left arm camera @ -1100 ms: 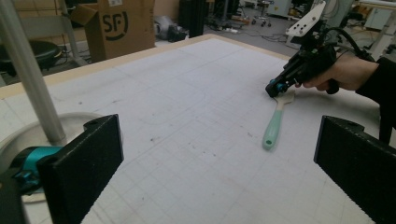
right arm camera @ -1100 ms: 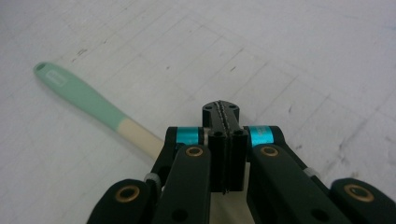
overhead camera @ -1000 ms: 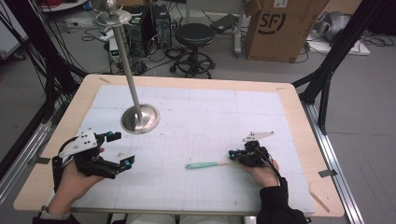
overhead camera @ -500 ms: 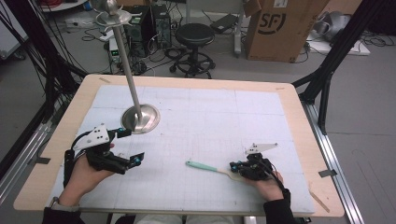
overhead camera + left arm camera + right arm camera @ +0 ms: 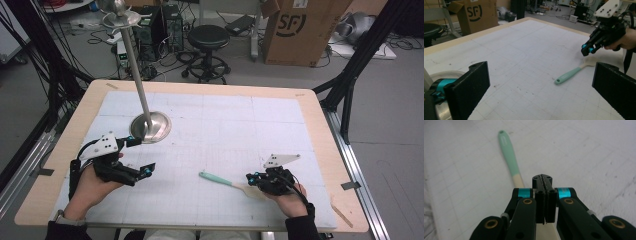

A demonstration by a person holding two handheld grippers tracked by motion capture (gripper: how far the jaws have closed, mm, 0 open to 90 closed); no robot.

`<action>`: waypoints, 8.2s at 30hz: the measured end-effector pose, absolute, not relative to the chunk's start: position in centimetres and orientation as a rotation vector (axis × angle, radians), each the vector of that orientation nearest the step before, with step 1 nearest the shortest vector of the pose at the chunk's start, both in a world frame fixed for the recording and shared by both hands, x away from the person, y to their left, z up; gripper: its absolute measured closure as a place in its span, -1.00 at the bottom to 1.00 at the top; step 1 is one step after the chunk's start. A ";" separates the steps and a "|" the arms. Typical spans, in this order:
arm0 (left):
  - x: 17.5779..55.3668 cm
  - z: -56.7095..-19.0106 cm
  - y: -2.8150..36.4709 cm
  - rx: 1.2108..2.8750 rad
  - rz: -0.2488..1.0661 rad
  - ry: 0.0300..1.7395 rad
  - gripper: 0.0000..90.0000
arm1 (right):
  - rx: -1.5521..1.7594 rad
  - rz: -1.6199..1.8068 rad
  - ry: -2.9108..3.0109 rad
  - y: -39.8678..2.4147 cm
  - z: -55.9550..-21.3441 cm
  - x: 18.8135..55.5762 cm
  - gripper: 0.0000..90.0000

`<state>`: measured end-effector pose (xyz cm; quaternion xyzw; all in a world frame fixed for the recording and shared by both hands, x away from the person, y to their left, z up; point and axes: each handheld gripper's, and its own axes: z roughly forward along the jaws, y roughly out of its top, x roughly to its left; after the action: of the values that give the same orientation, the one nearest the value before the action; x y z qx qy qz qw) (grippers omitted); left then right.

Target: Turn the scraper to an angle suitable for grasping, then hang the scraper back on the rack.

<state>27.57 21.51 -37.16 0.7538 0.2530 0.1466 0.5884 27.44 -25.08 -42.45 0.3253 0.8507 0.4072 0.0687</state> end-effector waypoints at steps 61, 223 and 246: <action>25.4 -37.6 24.7 1.748 0.396 0.673 -0.96 | 0.468 0.326 3.062 -16.1 -40.9 31.4 0.55; 24.7 -37.8 27.7 1.668 0.398 0.740 -0.96 | 0.653 1.740 2.037 -2.5 -24.9 40.9 0.41; 26.0 -36.9 26.4 1.628 0.389 0.690 -0.96 | 0.624 1.664 2.175 -9.8 -29.4 37.3 -0.77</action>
<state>26.03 26.44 -36.92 0.7073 0.2999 0.1689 0.6175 37.27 -9.84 -29.35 0.2191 0.7636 0.5844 0.1657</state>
